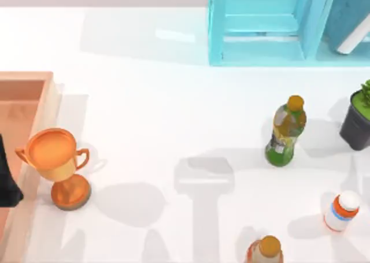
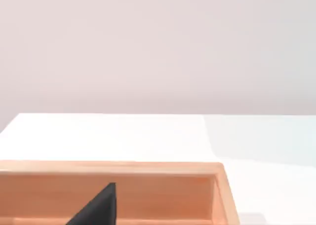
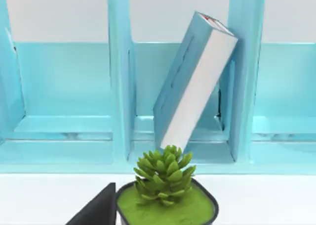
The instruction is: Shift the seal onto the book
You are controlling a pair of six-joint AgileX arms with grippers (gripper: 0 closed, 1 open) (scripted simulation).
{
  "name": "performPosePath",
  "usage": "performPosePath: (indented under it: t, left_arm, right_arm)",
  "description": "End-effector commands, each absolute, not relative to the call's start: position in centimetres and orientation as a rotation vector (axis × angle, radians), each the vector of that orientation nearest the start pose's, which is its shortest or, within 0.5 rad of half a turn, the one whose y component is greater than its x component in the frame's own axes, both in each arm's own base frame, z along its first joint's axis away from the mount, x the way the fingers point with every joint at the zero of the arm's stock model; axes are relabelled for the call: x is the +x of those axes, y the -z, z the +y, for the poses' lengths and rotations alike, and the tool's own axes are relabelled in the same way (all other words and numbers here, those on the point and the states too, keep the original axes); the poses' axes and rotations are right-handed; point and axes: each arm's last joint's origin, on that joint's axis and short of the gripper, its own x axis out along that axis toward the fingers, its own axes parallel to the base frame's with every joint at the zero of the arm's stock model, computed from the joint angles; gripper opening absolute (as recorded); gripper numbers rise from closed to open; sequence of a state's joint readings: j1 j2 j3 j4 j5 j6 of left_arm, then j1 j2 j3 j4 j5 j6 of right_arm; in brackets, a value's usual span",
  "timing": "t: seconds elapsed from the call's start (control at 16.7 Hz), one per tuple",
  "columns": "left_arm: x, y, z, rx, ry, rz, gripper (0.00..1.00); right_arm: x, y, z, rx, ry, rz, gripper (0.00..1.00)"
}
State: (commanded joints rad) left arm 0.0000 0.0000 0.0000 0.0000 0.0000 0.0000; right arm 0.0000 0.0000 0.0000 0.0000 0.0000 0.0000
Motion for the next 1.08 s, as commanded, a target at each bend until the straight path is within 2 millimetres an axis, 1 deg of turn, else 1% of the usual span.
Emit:
performPosePath:
  t: [0.12,0.24,0.42,0.6,0.72,0.84,0.96,1.08]
  left_arm:
    - [10.6,-16.0,-0.1,0.0,0.0,0.0,1.0]
    - [10.6,-16.0,-0.1,0.0,0.0,0.0,1.0]
    - [10.6,-16.0,-0.1,0.0,0.0,0.0,1.0]
    - [10.6,-16.0,-0.1,0.0,0.0,0.0,1.0]
    - [10.6,-16.0,-0.1,0.0,0.0,0.0,1.0]
    - [10.6,-16.0,-0.1,0.0,0.0,0.0,1.0]
    - [10.6,-16.0,-0.1,0.0,0.0,0.0,1.0]
    - [10.6,-16.0,-0.1,0.0,0.0,0.0,1.0]
  right_arm:
    - [10.6,-16.0,-0.1,0.0,0.0,0.0,1.0]
    - [10.7,-16.5,-0.1,0.007,-0.002,-0.005,1.0]
    - [11.3,-18.3,-0.2,0.032,-0.011,-0.015,1.0]
    - [13.1,-20.7,-0.3,0.072,-0.022,-0.007,1.0]
    - [15.2,-22.2,-0.4,0.105,-0.03,0.01,1.0]
    - [18.1,-23.2,-0.7,0.141,-0.036,0.034,1.0]
    - [21.6,-23.4,-1.1,0.18,-0.041,0.064,1.0]
    - [25.4,-22.7,-1.6,0.221,-0.044,0.096,1.0]
